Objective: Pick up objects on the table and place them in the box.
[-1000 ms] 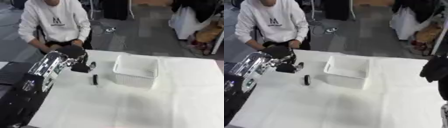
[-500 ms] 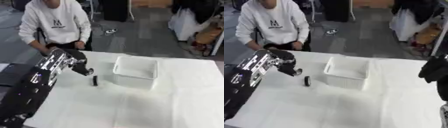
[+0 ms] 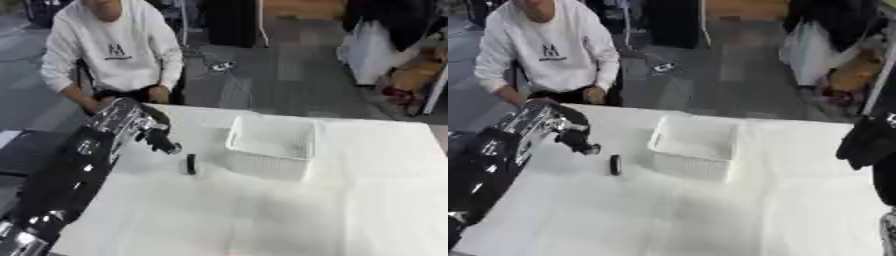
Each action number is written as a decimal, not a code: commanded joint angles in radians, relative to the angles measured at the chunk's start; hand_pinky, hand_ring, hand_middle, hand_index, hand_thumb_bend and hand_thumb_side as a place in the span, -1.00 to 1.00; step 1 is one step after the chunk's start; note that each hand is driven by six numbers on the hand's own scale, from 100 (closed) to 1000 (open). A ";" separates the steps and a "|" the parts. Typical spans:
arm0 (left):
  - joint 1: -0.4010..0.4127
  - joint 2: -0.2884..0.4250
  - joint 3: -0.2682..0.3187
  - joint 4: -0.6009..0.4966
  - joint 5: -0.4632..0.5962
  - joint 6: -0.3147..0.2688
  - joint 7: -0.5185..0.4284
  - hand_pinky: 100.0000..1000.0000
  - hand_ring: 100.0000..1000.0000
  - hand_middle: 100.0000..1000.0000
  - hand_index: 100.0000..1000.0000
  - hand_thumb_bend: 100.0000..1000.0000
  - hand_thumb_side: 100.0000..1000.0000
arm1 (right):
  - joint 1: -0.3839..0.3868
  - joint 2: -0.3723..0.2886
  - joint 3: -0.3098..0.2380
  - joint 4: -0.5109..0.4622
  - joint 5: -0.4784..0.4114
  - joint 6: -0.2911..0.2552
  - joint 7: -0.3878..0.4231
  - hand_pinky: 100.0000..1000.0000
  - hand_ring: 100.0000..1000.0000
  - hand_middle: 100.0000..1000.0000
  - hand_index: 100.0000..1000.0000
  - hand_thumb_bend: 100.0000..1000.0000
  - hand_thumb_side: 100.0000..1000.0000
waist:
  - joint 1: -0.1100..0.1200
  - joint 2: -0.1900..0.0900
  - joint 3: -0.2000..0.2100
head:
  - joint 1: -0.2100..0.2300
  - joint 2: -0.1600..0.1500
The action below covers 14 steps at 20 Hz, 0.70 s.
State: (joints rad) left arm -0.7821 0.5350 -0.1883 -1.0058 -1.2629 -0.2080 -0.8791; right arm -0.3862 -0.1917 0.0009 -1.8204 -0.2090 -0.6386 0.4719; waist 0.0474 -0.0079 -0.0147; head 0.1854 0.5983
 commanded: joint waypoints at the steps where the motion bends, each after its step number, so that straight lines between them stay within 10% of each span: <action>1: -0.034 0.002 0.007 0.026 -0.017 -0.021 -0.011 -1.00 -0.46 -0.15 -0.04 -0.21 1.00 | -0.008 -0.006 0.001 -0.010 -0.003 -0.102 0.105 -1.00 -0.37 -0.39 -0.14 -1.00 0.70 | 0.001 -0.015 0.001 | 0.002 0.003; 14: -0.056 -0.052 0.028 0.103 -0.057 -0.030 -0.001 -0.98 -0.45 -0.10 0.00 0.32 1.00 | -0.008 -0.001 0.004 -0.014 -0.006 -0.098 0.107 -1.00 -0.37 -0.39 -0.14 -1.00 0.70 | 0.003 -0.017 -0.008 | 0.013 0.008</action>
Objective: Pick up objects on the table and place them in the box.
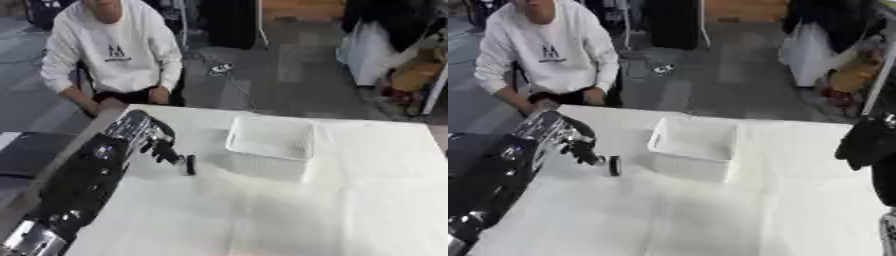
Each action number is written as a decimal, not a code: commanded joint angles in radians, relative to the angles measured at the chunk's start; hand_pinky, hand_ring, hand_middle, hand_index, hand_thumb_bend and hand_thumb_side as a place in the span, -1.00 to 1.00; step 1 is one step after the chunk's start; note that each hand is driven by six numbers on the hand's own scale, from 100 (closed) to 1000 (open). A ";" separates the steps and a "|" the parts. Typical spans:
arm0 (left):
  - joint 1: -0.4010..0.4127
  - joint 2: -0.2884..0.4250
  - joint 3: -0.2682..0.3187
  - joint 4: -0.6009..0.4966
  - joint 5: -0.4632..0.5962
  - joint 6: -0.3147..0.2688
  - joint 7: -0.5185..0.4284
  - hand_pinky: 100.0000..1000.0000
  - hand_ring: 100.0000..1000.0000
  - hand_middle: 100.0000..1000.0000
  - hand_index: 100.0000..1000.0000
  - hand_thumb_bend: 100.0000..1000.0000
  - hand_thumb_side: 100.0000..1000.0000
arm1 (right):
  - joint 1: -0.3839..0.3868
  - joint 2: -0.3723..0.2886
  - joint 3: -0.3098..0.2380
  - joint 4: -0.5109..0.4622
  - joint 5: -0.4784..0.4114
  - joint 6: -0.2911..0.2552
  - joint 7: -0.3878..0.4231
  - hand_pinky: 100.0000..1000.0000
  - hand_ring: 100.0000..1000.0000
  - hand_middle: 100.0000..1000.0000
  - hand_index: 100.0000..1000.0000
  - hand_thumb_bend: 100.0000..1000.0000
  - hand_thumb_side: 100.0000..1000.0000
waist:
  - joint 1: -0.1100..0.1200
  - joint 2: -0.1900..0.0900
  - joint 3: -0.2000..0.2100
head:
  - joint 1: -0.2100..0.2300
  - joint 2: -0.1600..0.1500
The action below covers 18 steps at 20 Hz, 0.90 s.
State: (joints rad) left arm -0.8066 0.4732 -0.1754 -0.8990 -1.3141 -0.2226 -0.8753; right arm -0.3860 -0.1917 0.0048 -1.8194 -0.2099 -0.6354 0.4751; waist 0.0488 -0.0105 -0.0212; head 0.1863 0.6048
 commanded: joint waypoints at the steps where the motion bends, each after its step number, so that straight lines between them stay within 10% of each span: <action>1: -0.031 0.006 0.016 -0.004 -0.005 -0.015 0.002 -0.96 -0.44 -0.08 0.03 0.40 1.00 | -0.008 -0.001 0.000 -0.014 -0.006 -0.101 0.104 -1.00 -0.37 -0.39 -0.14 -1.00 0.70 | 0.001 -0.014 -0.002 | 0.013 0.002; 7: -0.032 -0.009 0.017 0.004 -0.018 -0.014 0.026 -0.86 -0.39 0.03 0.14 0.73 1.00 | -0.008 0.000 0.000 -0.015 -0.008 -0.099 0.107 -1.00 -0.37 -0.39 -0.14 -1.00 0.70 | 0.002 -0.013 -0.008 | 0.015 0.002; 18: -0.038 -0.030 0.036 0.056 -0.092 0.006 0.080 -0.84 -0.39 0.03 0.15 0.66 1.00 | -0.008 0.003 0.000 -0.019 -0.012 -0.093 0.111 -1.00 -0.37 -0.39 -0.14 -1.00 0.70 | 0.005 -0.009 -0.021 | 0.021 -0.001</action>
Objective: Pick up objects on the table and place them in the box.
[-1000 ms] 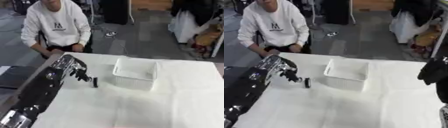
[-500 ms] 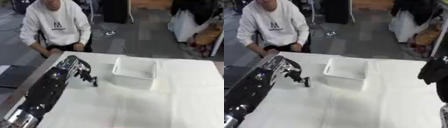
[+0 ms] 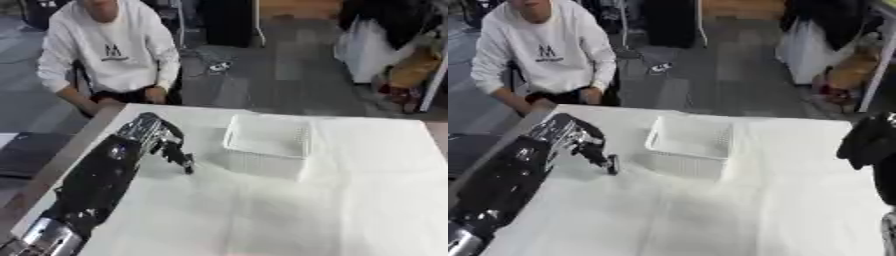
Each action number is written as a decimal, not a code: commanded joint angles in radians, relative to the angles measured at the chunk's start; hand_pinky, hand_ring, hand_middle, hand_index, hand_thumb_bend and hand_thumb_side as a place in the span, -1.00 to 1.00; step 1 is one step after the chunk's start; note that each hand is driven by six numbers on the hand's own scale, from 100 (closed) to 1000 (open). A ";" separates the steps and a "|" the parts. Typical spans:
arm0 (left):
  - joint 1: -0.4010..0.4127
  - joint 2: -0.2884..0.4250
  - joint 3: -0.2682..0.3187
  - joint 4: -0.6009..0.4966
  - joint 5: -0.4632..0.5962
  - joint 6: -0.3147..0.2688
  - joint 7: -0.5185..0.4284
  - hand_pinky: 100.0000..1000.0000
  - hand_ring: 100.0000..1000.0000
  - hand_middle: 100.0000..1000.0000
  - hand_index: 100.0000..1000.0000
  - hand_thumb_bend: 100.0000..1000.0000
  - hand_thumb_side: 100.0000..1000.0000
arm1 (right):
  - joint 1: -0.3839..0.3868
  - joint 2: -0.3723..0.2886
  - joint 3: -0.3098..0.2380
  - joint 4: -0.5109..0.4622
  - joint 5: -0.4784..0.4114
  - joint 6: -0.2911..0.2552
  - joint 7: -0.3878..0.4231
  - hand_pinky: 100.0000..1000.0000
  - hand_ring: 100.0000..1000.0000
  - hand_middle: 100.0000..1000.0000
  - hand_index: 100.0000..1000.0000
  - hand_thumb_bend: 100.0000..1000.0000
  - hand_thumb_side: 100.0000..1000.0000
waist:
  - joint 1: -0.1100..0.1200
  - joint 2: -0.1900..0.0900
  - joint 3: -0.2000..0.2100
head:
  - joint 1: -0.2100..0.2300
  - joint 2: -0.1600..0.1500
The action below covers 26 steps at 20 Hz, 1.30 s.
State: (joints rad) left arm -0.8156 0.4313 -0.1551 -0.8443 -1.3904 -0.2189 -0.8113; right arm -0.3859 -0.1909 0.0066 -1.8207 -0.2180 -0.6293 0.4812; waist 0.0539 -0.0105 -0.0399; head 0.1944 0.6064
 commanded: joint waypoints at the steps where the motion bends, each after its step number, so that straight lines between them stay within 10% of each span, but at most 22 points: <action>1: -0.028 0.009 0.018 0.006 -0.022 0.002 0.025 -0.84 -0.39 0.03 0.15 0.65 1.00 | -0.008 0.002 -0.001 -0.018 -0.004 -0.099 0.105 -1.00 -0.37 -0.39 -0.14 -1.00 0.70 | 0.000 -0.009 -0.003 | 0.014 -0.004; 26: -0.038 -0.015 0.041 0.057 -0.106 0.013 0.120 -0.86 -0.40 0.03 0.13 0.56 1.00 | -0.016 0.003 -0.001 -0.020 -0.012 -0.097 0.114 -1.00 -0.37 -0.39 -0.14 -1.00 0.70 | 0.001 0.005 -0.013 | 0.028 -0.019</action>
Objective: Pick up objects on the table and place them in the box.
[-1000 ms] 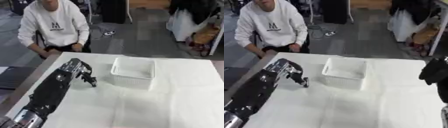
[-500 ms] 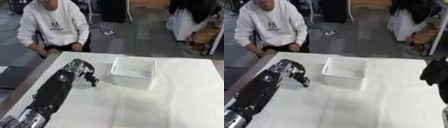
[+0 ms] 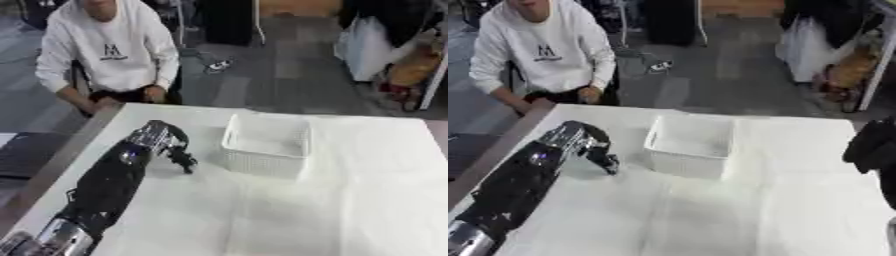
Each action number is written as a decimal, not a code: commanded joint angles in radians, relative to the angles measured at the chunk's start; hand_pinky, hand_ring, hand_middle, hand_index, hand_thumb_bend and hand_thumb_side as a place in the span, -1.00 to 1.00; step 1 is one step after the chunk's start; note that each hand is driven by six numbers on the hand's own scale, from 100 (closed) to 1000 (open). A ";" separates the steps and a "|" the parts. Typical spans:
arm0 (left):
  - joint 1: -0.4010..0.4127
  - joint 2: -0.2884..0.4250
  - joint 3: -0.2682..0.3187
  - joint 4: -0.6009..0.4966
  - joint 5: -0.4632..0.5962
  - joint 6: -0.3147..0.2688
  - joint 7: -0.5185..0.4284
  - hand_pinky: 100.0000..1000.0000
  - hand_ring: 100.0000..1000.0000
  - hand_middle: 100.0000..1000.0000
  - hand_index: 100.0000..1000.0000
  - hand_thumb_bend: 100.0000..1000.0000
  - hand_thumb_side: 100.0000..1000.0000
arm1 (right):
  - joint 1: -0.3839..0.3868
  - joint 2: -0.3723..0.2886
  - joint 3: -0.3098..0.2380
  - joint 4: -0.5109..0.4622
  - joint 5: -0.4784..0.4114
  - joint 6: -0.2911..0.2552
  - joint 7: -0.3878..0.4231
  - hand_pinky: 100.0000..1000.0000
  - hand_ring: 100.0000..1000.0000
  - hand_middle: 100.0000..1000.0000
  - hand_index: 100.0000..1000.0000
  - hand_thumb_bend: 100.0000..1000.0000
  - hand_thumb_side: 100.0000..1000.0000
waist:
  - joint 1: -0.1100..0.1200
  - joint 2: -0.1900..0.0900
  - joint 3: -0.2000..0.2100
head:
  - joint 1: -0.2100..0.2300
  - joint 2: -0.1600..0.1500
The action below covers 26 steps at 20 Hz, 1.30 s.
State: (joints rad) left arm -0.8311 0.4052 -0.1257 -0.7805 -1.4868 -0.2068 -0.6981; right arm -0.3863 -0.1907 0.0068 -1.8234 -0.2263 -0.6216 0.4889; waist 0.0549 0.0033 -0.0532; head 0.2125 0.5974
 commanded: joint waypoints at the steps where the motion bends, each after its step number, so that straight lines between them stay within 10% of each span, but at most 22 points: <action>1: -0.023 0.011 0.012 -0.005 -0.011 0.002 0.007 -0.86 -0.40 0.03 0.13 0.55 1.00 | -0.016 0.003 -0.001 -0.017 -0.004 -0.105 0.107 -1.00 -0.37 -0.39 -0.14 -1.00 0.70 | 0.000 -0.009 0.001 | 0.010 -0.010; 26: -0.017 0.000 0.022 0.032 -0.057 0.001 0.026 -0.84 -0.38 0.07 0.19 0.53 1.00 | -0.011 0.007 -0.003 -0.018 -0.007 -0.101 0.110 -1.00 -0.37 -0.39 -0.14 -1.00 0.70 | 0.003 -0.014 0.001 | 0.010 -0.013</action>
State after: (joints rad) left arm -0.8312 0.3917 -0.1137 -0.7410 -1.5379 -0.2051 -0.6771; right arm -0.3863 -0.1831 0.0066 -1.8235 -0.2276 -0.6191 0.4915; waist 0.0584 0.0037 -0.0529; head 0.2129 0.5964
